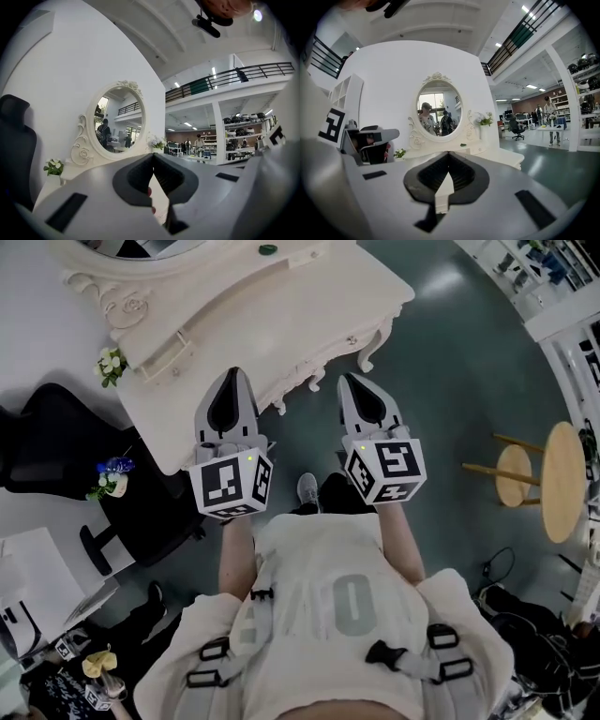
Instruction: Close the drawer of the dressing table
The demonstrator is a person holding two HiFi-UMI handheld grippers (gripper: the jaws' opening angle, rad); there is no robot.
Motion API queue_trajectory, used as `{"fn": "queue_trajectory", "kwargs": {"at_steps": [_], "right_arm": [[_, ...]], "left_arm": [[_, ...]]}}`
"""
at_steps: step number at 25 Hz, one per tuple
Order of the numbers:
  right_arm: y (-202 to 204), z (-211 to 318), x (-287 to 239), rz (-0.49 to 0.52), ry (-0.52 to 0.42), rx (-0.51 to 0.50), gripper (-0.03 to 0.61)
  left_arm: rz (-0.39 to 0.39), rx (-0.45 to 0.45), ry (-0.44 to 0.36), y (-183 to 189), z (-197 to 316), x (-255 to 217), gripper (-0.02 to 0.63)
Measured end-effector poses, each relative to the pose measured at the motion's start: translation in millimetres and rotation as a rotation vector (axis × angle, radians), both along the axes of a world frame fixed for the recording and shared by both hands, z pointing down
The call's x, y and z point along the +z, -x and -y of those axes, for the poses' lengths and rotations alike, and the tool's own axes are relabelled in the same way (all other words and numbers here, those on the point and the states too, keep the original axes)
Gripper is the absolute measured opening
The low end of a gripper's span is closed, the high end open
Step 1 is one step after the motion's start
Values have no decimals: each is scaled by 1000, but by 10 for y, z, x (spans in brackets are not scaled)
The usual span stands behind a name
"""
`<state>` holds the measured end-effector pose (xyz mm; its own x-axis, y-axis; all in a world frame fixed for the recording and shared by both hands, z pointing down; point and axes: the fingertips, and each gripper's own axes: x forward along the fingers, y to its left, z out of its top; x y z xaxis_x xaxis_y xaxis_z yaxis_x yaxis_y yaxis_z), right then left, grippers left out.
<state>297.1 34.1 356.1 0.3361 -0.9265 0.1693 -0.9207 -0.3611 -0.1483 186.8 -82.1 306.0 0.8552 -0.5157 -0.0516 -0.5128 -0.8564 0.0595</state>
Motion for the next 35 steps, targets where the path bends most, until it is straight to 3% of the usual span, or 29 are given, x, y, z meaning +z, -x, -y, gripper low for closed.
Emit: {"fn": "queue_trajectory", "kwargs": {"at_steps": [10,20,25,29,35], "right_arm": [[-126,833,-49,16,-12,-195,8],[-73,1722,-203,-46,-37,-479,8],[79,1969,-183,-33,-55,-569,8],[221,2034,-132,-30,-42,-607,8],[234,2100,-103,-19,-41,-588,8]], "left_arm": [[-14,-170,8,38,548,-39,18],[-12,-467,-33,347,1066,-147,20],[13,-619,-11,675,1113,-41,20],[17,-665,0,834,1135,10,20],[14,-654,-35,862,1223,-60,20]]}}
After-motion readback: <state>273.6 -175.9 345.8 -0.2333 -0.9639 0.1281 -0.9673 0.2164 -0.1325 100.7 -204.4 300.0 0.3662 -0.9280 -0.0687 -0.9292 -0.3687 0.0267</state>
